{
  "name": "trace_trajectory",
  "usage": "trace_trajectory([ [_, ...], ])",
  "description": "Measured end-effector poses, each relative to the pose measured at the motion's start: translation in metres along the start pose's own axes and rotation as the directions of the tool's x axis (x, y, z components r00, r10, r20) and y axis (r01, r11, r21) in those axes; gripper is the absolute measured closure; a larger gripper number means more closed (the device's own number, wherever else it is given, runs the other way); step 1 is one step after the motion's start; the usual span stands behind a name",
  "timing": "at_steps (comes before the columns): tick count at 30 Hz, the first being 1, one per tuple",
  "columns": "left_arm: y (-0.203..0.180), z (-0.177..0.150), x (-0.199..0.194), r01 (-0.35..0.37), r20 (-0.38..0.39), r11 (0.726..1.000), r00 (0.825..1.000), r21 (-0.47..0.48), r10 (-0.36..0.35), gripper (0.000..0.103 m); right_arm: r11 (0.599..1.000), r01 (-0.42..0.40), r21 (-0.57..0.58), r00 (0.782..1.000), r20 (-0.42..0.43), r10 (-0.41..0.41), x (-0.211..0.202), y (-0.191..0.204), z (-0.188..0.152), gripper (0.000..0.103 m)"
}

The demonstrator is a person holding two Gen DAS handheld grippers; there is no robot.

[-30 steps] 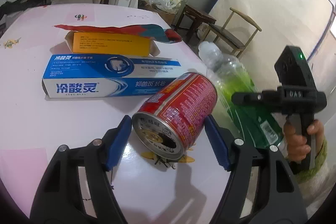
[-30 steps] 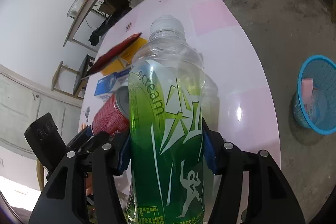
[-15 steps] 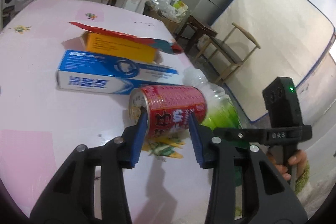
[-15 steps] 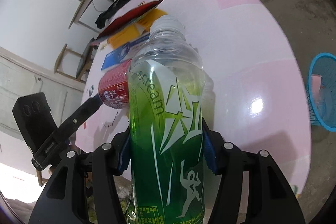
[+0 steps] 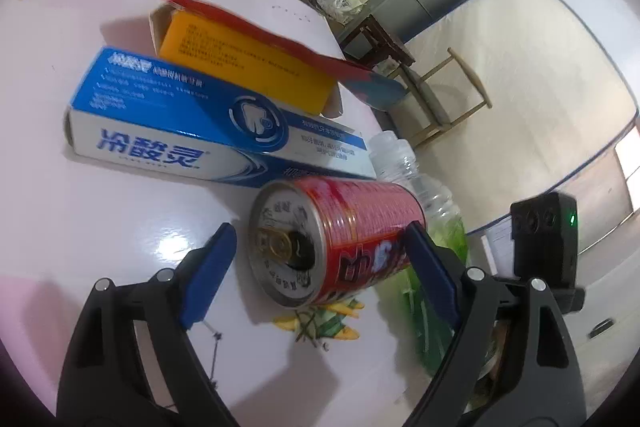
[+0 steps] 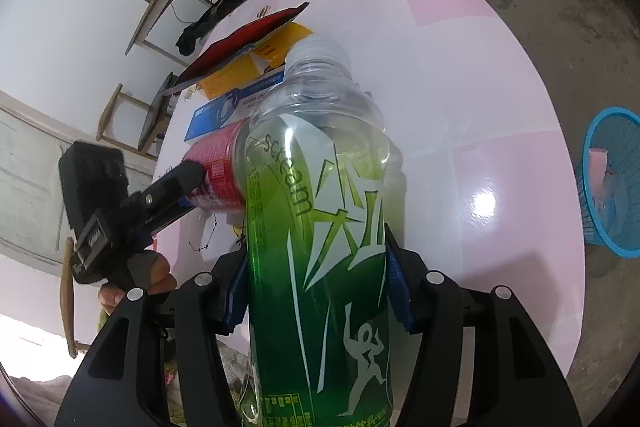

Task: Collect trash
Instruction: 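Lift the red can with the left tool while the right holds the bottle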

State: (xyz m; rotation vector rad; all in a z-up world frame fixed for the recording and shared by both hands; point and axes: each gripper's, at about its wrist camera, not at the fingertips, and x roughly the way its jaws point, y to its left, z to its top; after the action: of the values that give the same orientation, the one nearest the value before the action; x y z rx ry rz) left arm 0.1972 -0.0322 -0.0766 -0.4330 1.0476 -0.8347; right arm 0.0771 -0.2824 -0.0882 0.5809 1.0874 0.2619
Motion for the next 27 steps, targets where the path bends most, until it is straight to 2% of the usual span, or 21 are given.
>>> trace_trajectory([
  [2,0.002,-0.001,0.002,0.023,0.009,1.0,1.0,-0.019,-0.023,0.021,1.0,0.0,-0.004,1.0,-0.001,0.0,0.001,0.001,0.001,0.047],
  [8,-0.001,-0.005,0.004,0.032,0.014,0.999,0.999,-0.026,-0.032,0.021,1.0,0.011,-0.009,1.0,-0.005,-0.011,0.001,0.0,0.0,0.047],
  [11,-0.001,-0.008,-0.004,0.073,0.03,0.997,0.997,-0.04,-0.072,0.021,1.0,0.021,-0.018,1.0,-0.008,-0.022,0.001,0.003,-0.001,0.047],
  [22,-0.033,-0.03,-0.047,0.012,0.106,0.999,0.994,0.052,-0.017,0.021,0.999,0.029,-0.025,0.999,-0.032,-0.03,0.006,0.014,-0.009,0.047],
  [27,-0.053,-0.031,-0.059,0.022,0.141,0.996,0.989,0.088,-0.035,0.021,0.999,0.03,-0.019,0.999,-0.037,-0.031,0.007,0.016,-0.013,0.047],
])
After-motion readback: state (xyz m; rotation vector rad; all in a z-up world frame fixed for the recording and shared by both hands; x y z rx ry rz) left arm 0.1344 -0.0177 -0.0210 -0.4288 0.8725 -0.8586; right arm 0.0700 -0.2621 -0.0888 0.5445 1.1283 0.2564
